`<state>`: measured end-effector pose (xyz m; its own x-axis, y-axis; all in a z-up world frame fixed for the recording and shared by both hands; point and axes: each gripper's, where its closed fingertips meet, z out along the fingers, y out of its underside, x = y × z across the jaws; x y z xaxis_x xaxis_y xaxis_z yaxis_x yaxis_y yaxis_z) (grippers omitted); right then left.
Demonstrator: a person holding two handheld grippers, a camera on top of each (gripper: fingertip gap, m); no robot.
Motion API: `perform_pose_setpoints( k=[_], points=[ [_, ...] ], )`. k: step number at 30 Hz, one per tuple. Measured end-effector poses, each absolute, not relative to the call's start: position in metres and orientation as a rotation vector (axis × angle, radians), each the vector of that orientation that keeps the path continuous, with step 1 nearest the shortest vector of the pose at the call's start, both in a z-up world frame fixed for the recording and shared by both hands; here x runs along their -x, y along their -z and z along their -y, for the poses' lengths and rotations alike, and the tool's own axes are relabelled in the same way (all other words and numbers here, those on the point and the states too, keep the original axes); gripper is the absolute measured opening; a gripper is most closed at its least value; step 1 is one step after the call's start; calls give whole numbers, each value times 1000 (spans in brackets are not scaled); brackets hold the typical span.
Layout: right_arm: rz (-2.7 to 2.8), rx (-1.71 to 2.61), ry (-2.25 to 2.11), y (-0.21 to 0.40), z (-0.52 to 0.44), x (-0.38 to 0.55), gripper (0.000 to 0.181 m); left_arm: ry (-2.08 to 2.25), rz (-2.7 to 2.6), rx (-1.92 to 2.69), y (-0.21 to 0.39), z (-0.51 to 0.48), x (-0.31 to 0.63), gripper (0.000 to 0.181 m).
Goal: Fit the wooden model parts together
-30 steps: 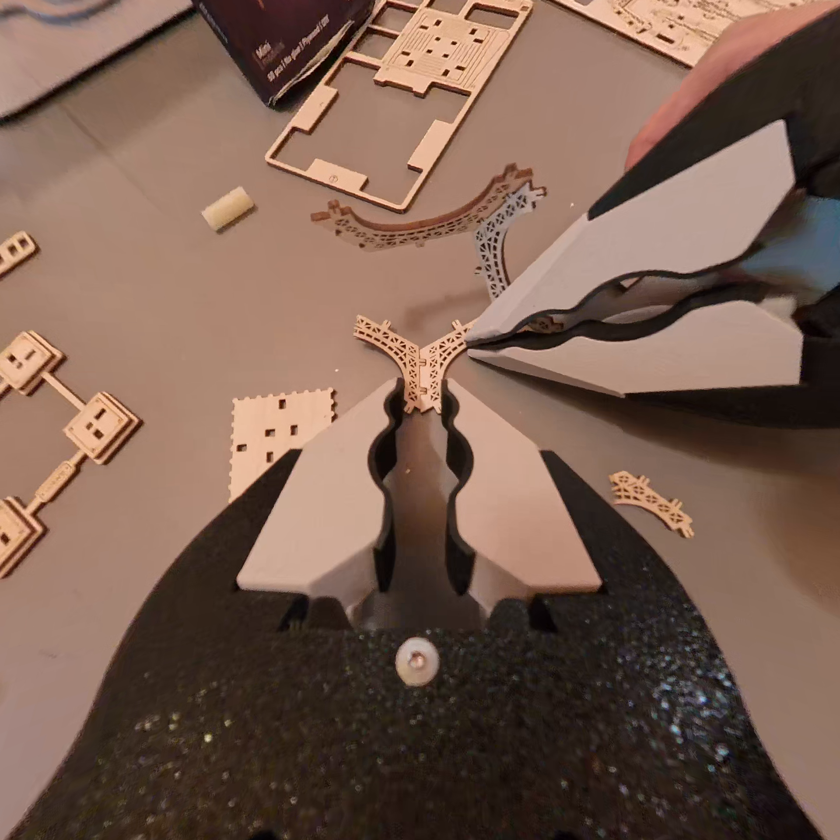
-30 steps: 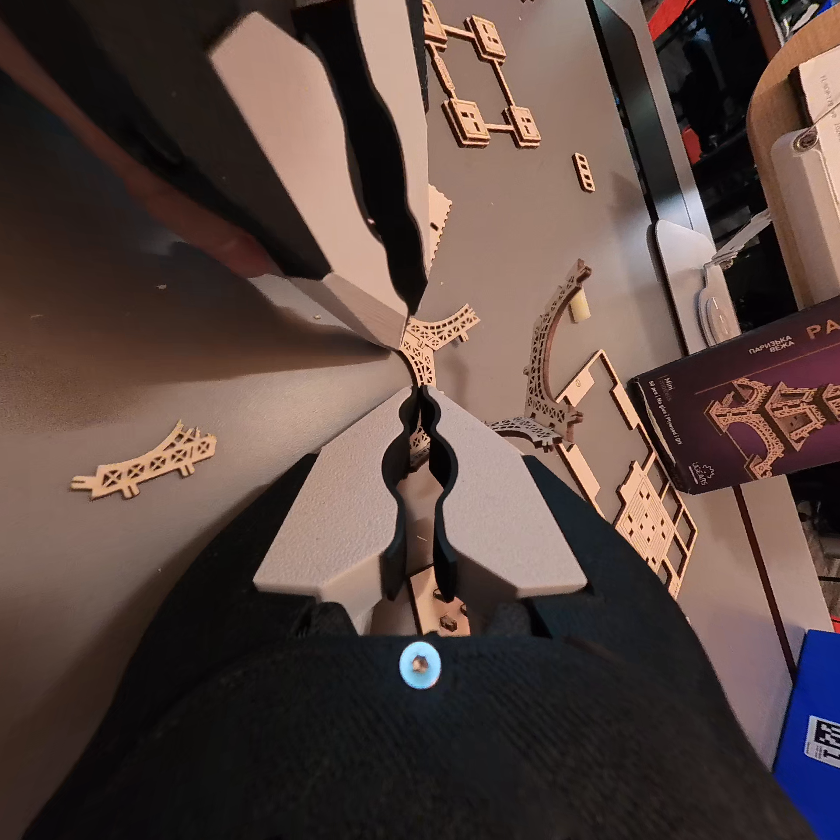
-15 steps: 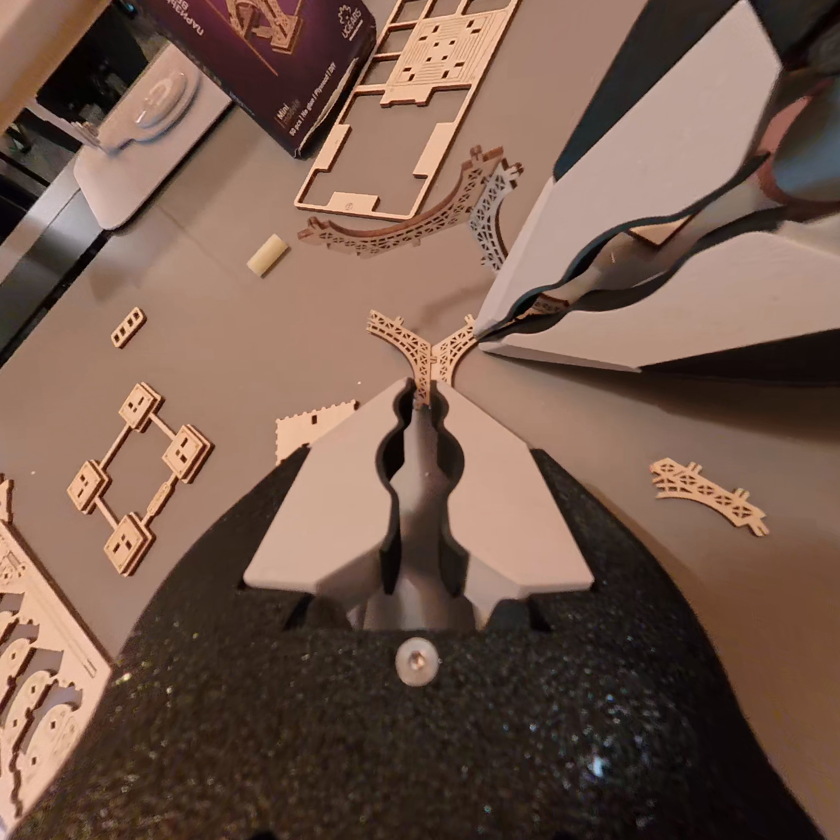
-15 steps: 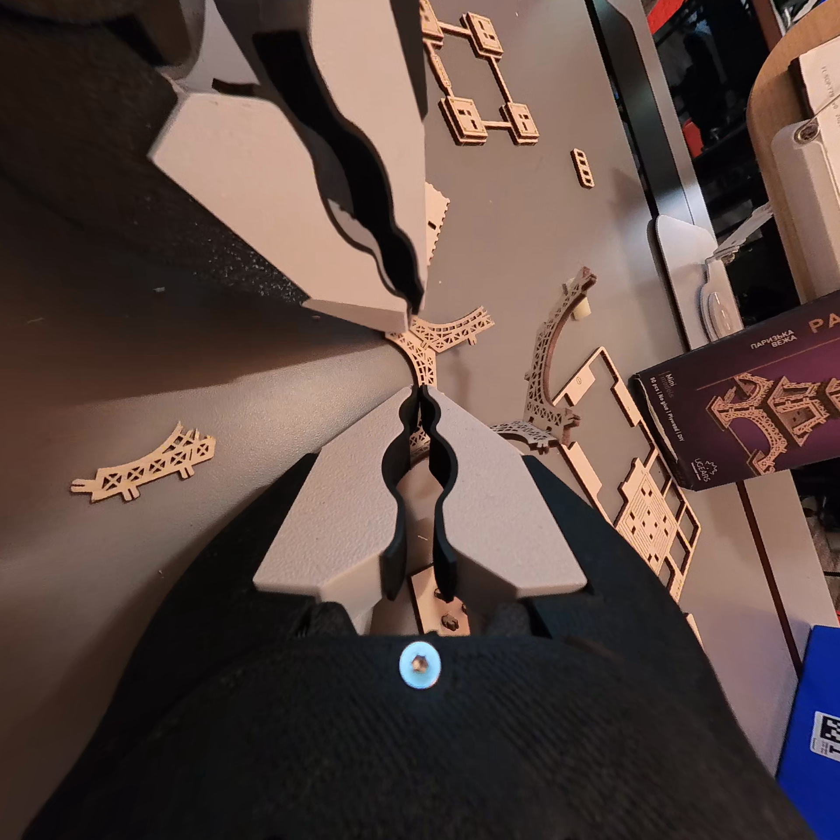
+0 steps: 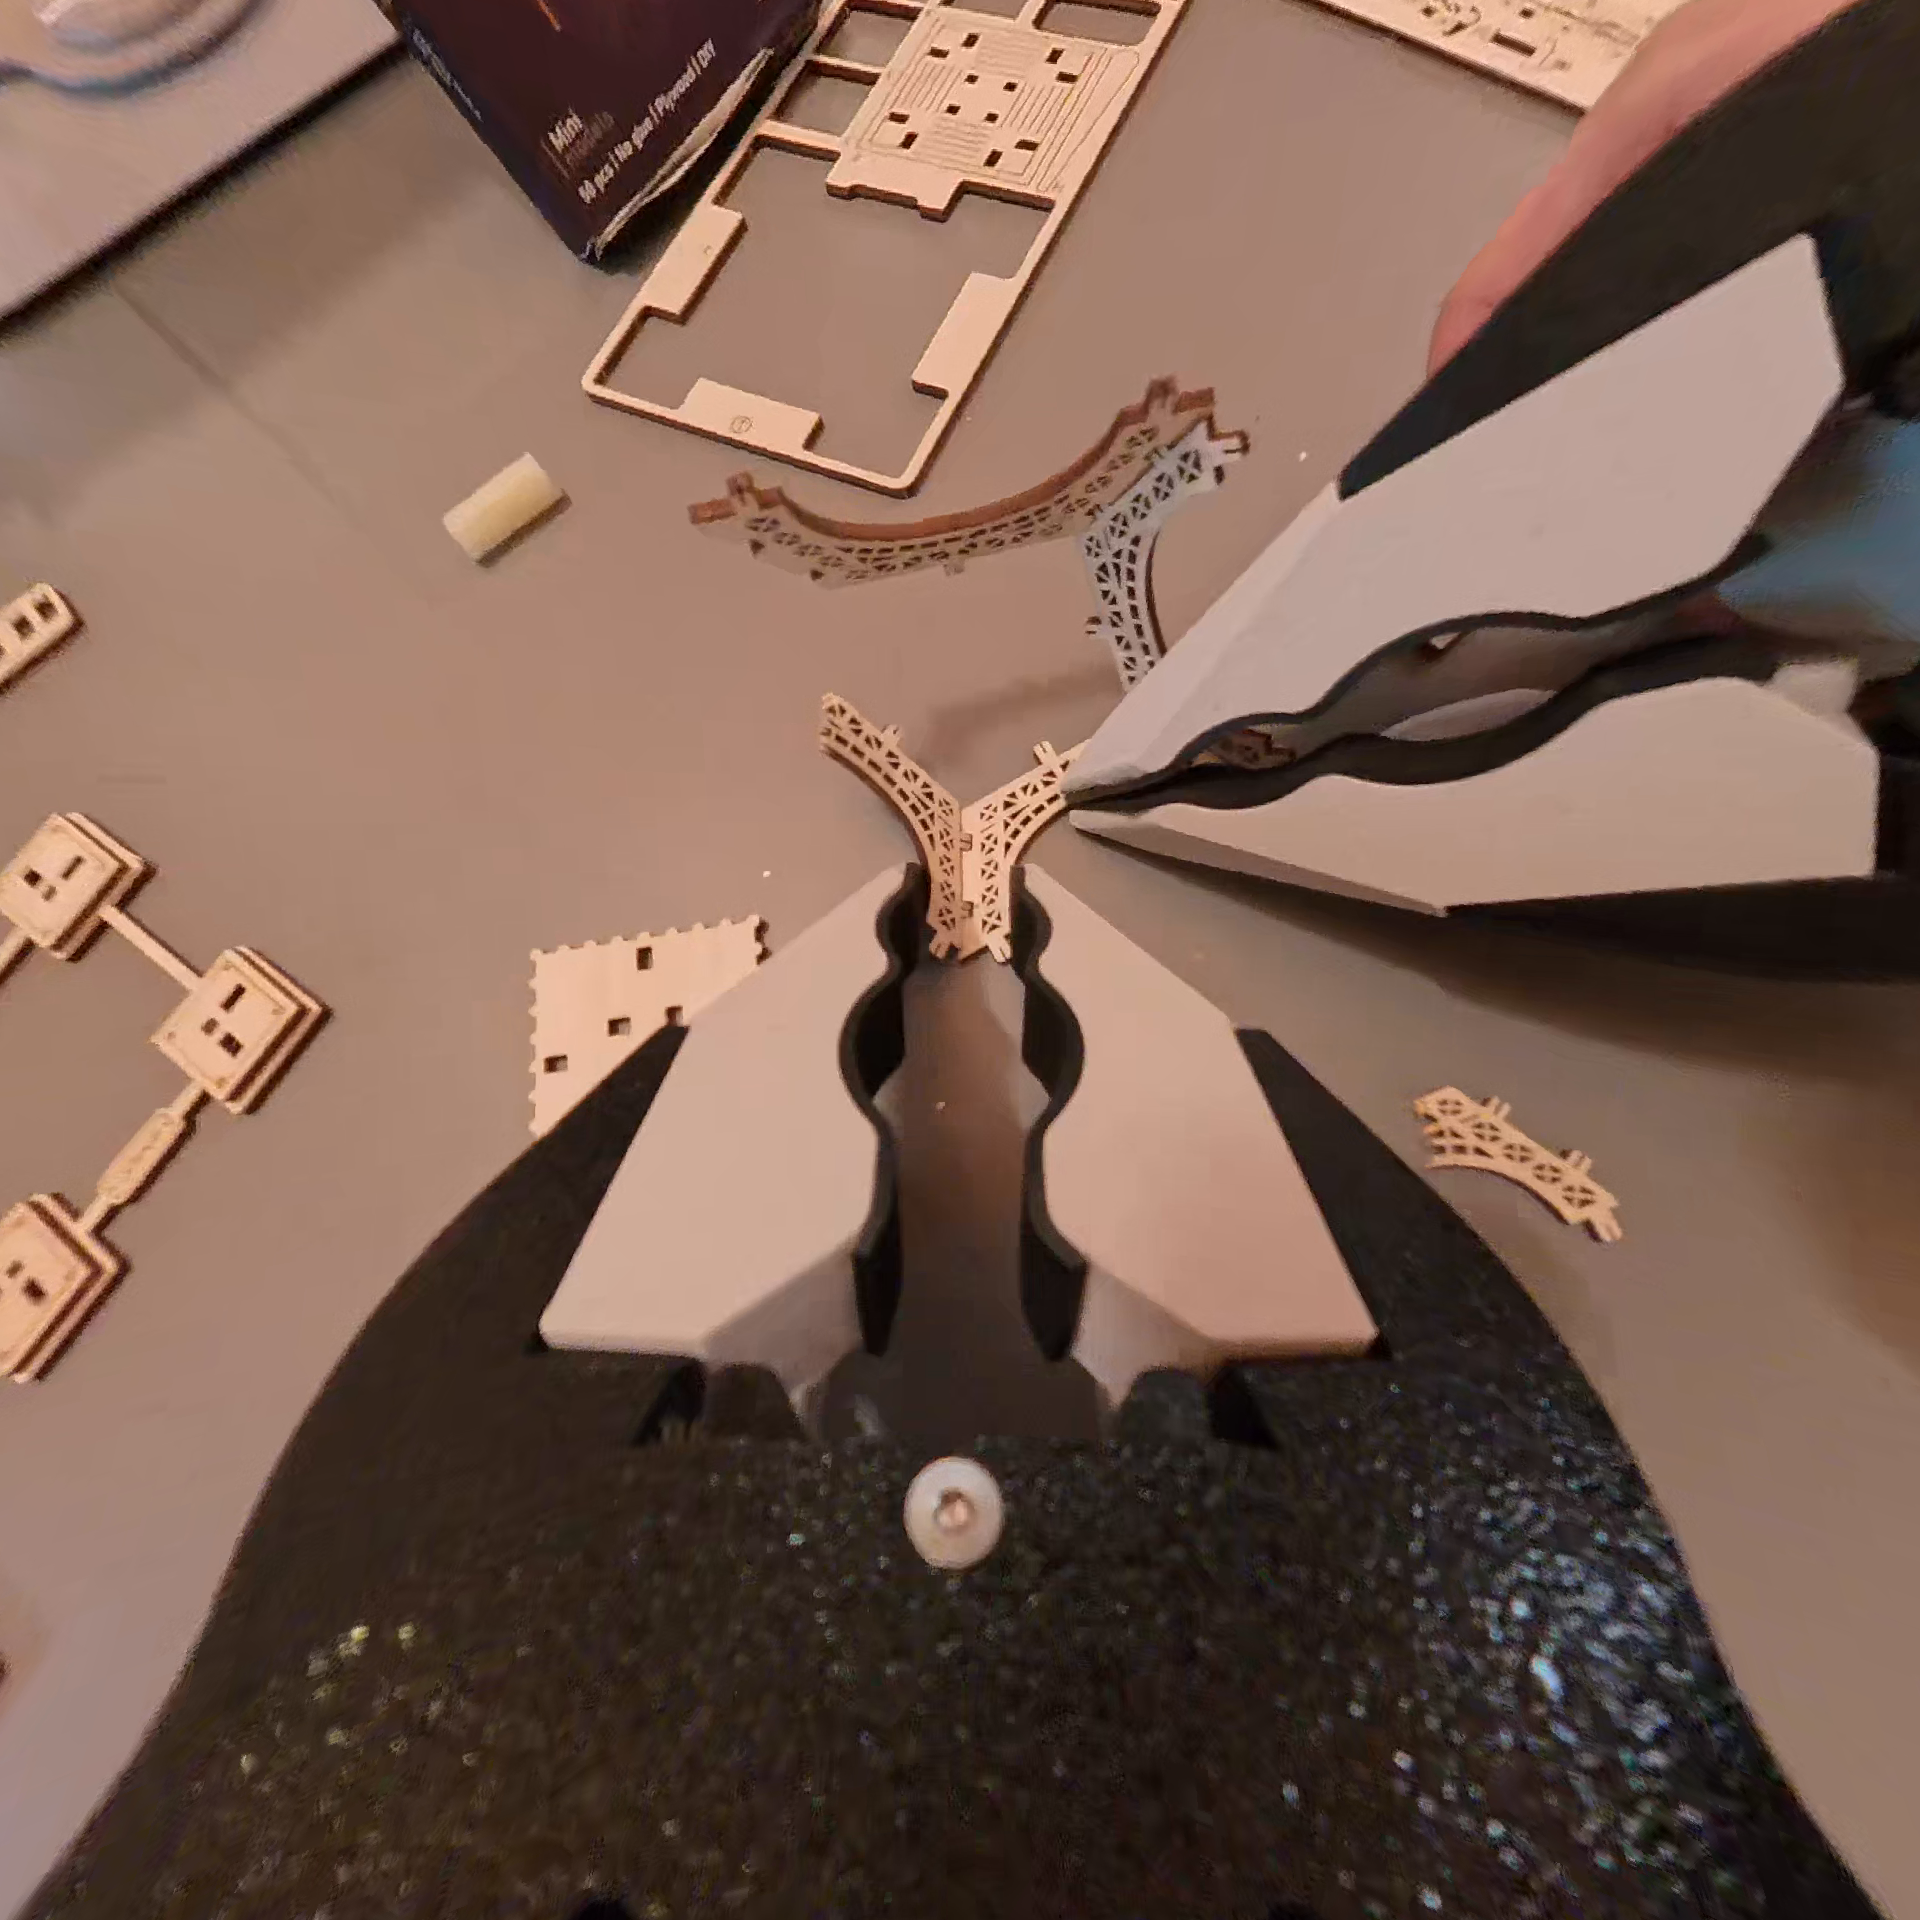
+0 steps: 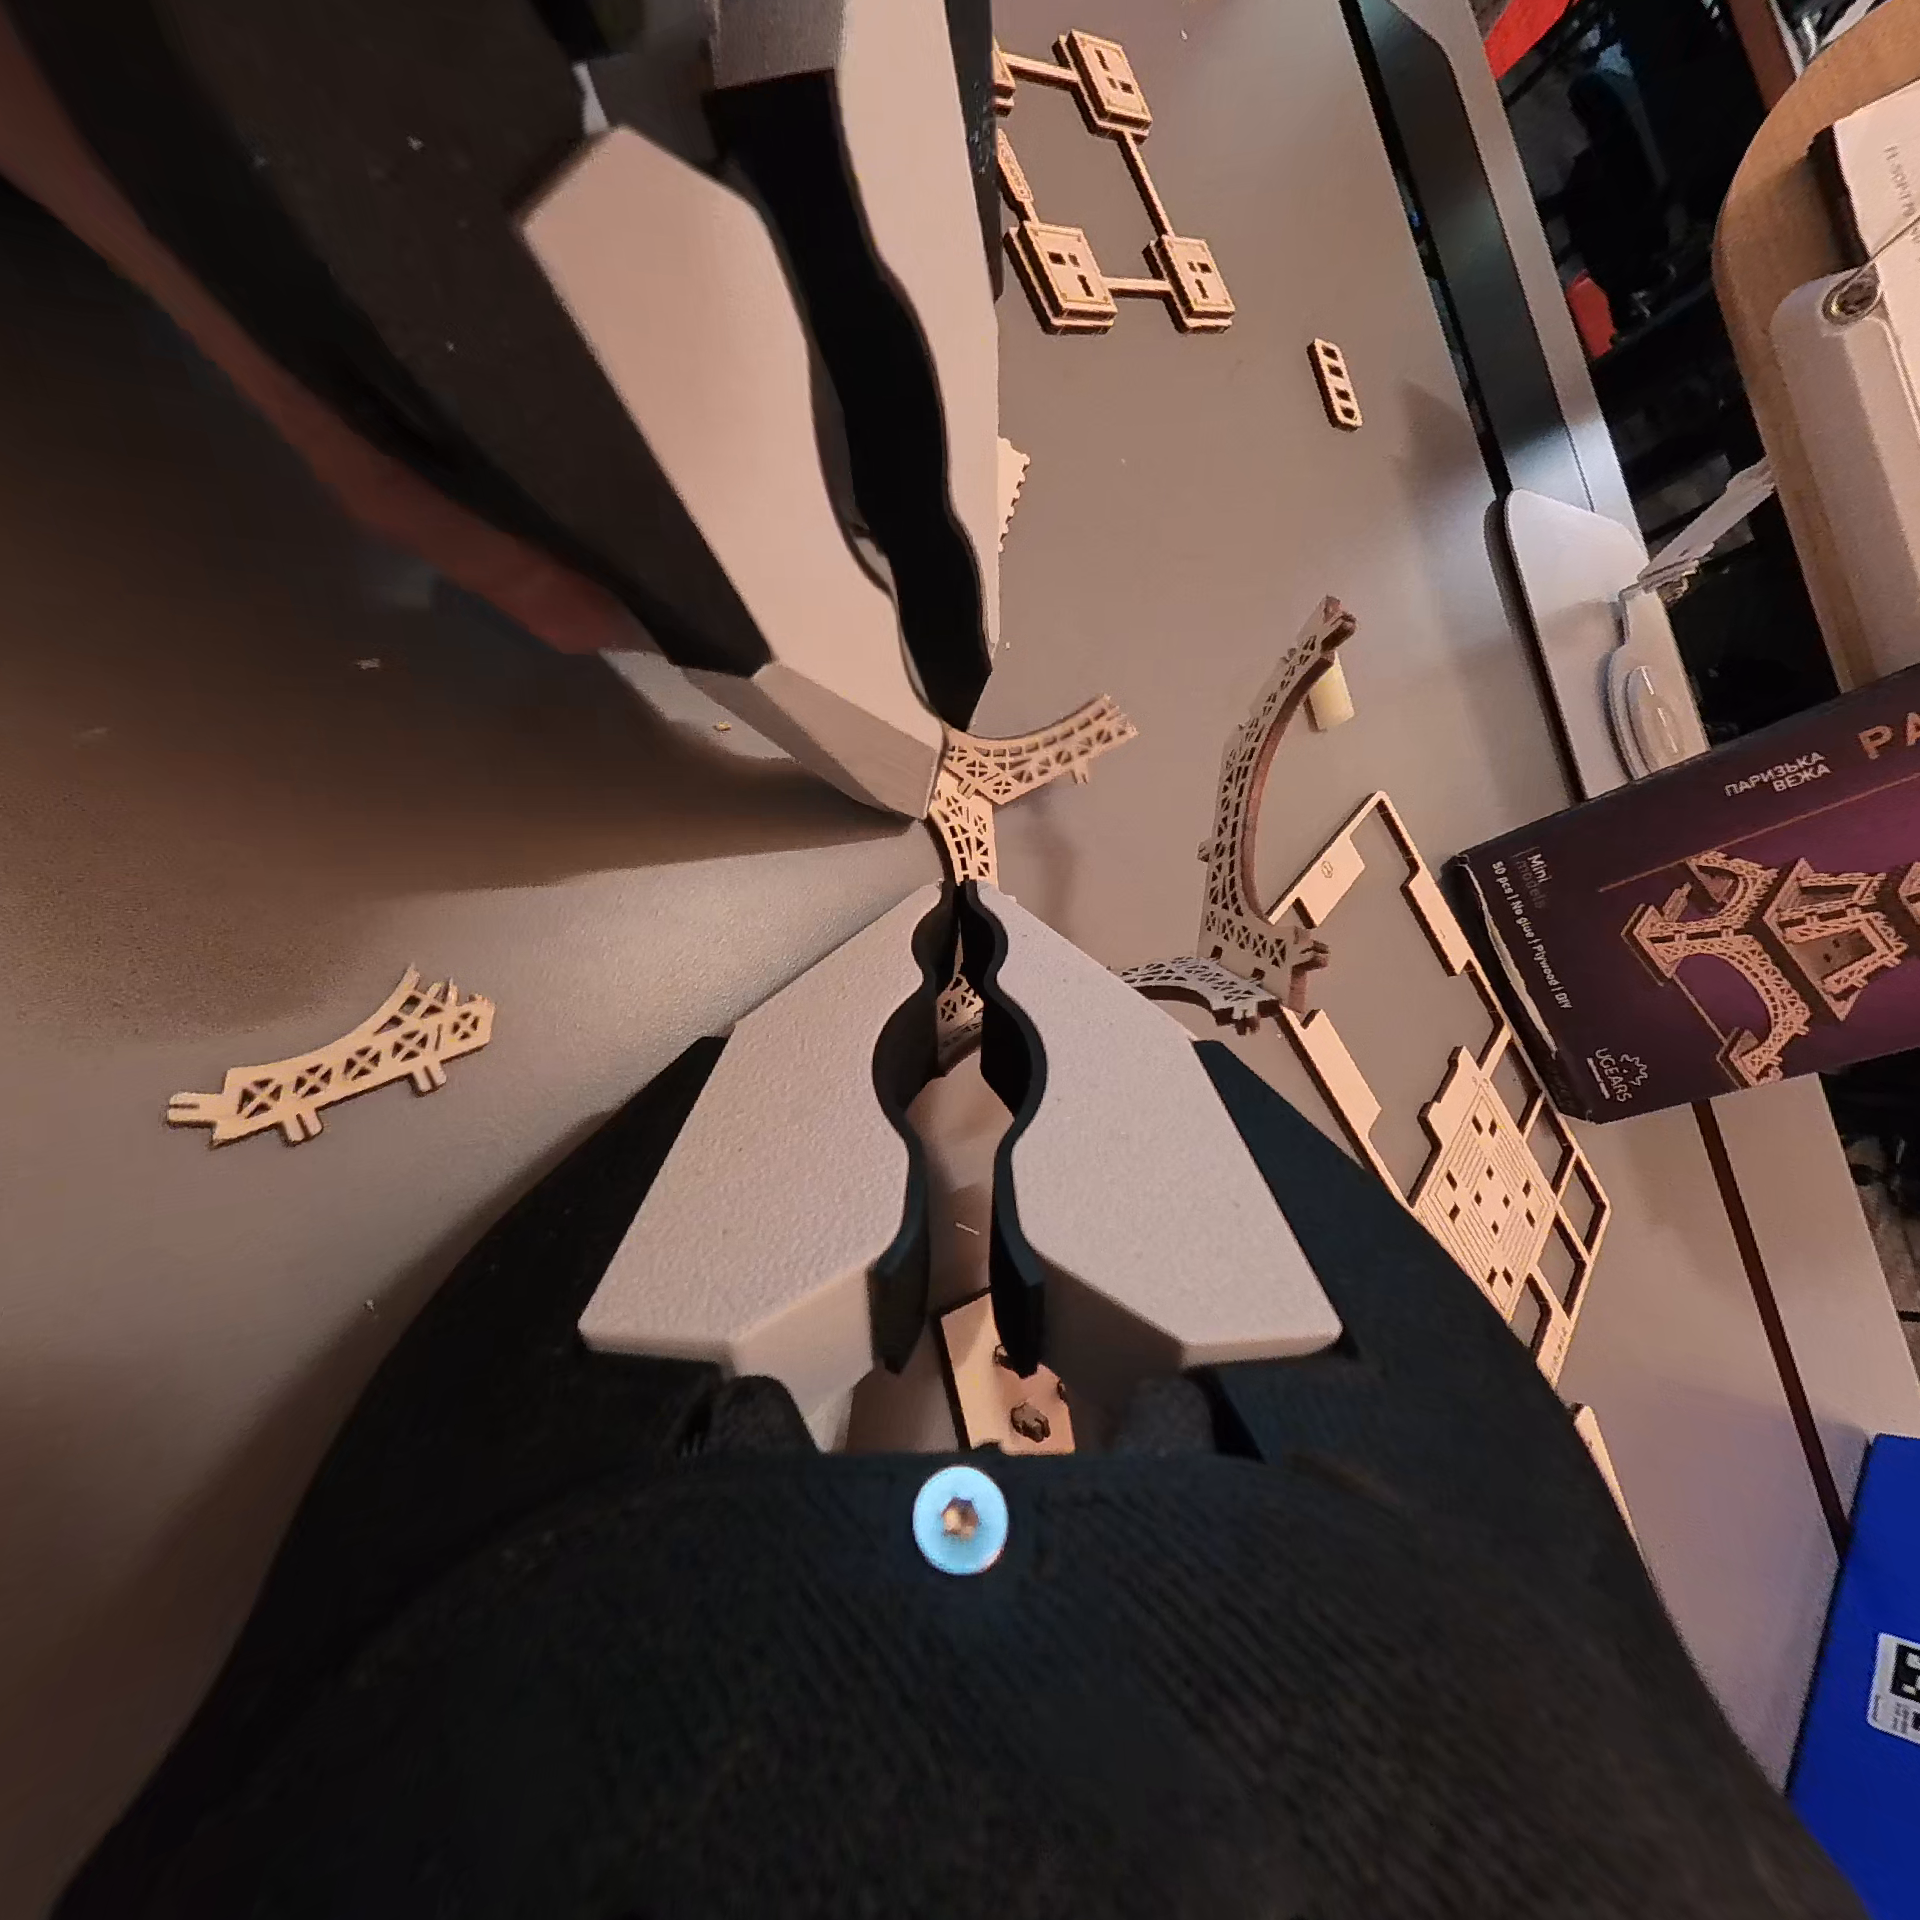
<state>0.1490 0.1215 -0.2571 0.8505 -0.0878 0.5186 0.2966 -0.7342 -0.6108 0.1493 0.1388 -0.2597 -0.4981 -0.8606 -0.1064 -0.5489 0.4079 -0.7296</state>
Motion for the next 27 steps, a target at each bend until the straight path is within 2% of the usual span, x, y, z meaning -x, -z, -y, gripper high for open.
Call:
perform_pose_setpoints(
  k=[13,19,27],
  points=[
    [152,2301,690,257,-121,-149,0,696,-2167,957,257,-138,-149,12],
    [154,2300,691,257,-121,-149,0,795,-2162,910,250,-136,-147,15],
    [164,2301,697,257,-122,-148,0,793,-2210,748,247,-141,-143,0]
  ],
)
